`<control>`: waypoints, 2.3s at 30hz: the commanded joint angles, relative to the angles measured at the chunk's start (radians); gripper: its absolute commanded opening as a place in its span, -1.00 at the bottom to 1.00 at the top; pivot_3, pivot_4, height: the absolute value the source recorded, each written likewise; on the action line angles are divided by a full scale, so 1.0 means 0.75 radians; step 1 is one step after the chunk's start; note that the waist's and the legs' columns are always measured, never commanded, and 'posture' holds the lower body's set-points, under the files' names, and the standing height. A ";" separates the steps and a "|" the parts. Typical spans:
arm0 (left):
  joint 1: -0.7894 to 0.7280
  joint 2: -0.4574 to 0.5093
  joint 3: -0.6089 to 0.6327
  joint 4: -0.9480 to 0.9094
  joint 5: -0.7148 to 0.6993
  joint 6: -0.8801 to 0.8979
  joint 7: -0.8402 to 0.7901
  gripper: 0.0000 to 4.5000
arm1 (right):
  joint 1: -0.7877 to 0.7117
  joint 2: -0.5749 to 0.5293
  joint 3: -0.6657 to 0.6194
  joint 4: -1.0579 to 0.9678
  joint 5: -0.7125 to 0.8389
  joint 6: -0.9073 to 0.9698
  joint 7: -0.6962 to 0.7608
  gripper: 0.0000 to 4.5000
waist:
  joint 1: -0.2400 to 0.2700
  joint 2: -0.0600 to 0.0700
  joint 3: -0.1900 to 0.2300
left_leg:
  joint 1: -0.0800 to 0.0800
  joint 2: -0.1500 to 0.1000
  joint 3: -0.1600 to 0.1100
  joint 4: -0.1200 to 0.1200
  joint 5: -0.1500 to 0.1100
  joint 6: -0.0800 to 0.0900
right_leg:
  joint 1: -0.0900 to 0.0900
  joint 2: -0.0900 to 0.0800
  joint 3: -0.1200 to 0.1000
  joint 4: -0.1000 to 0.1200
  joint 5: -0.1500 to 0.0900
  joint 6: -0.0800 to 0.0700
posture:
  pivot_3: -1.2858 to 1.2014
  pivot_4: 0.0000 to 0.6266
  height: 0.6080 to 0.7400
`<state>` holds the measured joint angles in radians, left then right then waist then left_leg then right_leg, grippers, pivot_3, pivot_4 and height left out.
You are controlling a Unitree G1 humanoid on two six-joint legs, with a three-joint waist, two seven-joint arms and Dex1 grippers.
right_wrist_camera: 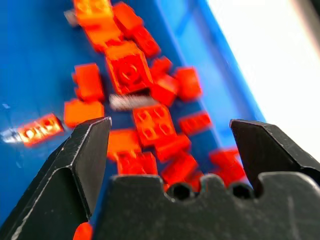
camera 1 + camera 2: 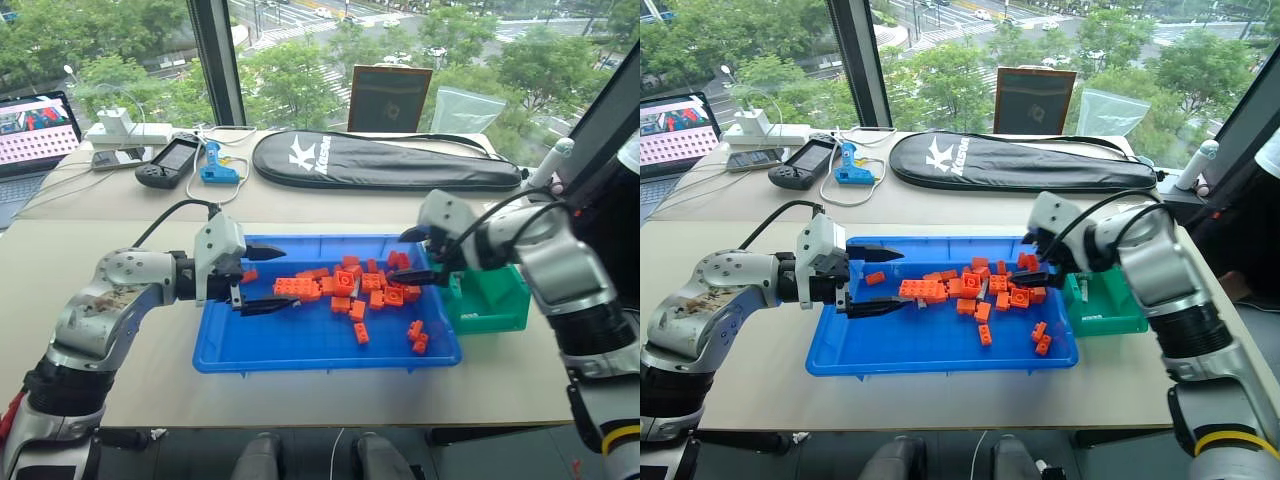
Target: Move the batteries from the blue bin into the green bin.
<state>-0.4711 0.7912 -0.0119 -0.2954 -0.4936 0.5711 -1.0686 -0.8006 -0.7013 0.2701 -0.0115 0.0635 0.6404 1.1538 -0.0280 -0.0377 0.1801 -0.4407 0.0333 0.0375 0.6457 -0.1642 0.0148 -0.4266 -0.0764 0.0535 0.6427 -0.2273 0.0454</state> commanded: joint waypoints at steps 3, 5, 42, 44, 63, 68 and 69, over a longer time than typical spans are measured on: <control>0.010 0.033 0.054 -0.043 0.004 -0.012 0.030 1.00 | -0.057 0.091 0.054 -0.005 0.013 -0.013 -0.013 0.97 | 0.009 0.000 0.000 | 0.000 0.000 0.000 0.000 0.000 0.000 | -0.001 0.001 0.000 0.000 0.000 0.000 | 0.03 -0.52 0.89; 0.017 0.037 0.059 -0.050 0.002 -0.010 0.036 1.00 | -0.057 0.115 0.074 0.008 0.008 -0.020 -0.012 0.97 | 0.012 0.000 0.000 | 0.000 0.001 0.000 0.000 0.000 0.000 | -0.001 0.001 0.000 0.000 0.000 0.000 | 0.03 -0.52 0.89; -0.006 0.022 0.017 -0.012 0.018 -0.057 0.021 1.00 | -0.067 -0.056 0.036 0.246 -0.115 -0.236 -0.008 -0.15 | 0.010 0.000 0.000 | 0.000 0.002 0.000 0.000 0.000 0.000 | -0.001 0.002 -0.002 0.000 0.000 -0.001 | 0.03 -0.52 0.89; -0.012 0.021 0.014 -0.004 0.021 -0.063 0.017 1.00 | -0.064 -0.061 0.044 0.253 -0.142 -0.270 -0.030 0.14 | 0.009 0.000 0.000 | 0.000 0.002 0.000 -0.001 0.000 0.000 | -0.001 0.002 -0.001 0.000 0.000 -0.001 | 0.03 -0.52 0.89; 0.010 0.023 0.030 -0.028 0.032 -0.056 0.034 1.00 | -0.067 0.129 0.111 0.119 -0.045 -0.247 0.030 0.97 | 0.017 0.000 0.000 | 0.000 0.001 0.000 0.000 0.000 0.000 | 0.000 0.001 -0.001 0.000 0.000 -0.001 | 0.03 -0.52 0.89; 0.021 0.029 0.039 -0.040 0.031 -0.052 0.044 1.00 | -0.130 0.141 0.126 0.303 -0.095 -0.286 0.024 0.97 | 0.017 0.000 0.000 | 0.000 0.001 0.000 0.000 0.000 0.000 | 0.000 0.001 -0.002 0.000 0.000 -0.001 | 0.03 -0.52 0.89; 0.022 0.030 0.040 -0.042 0.031 -0.051 0.046 1.00 | -0.140 0.134 0.136 0.334 -0.112 -0.303 0.029 0.97 | 0.017 0.000 0.000 | 0.000 0.001 0.000 0.000 0.000 0.000 | 0.000 0.001 -0.001 0.000 0.000 -0.001 | 0.03 -0.52 0.89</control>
<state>-0.4546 0.8014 -0.0027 -0.2943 -0.4720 0.5423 -1.0392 -0.8702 -0.5867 0.3810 0.2282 -0.0012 0.4466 1.1760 -0.0153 -0.0377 0.1801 -0.4407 0.0342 0.0375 0.6454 -0.1642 0.0147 -0.4269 -0.0756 0.0524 0.6426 -0.2271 0.0448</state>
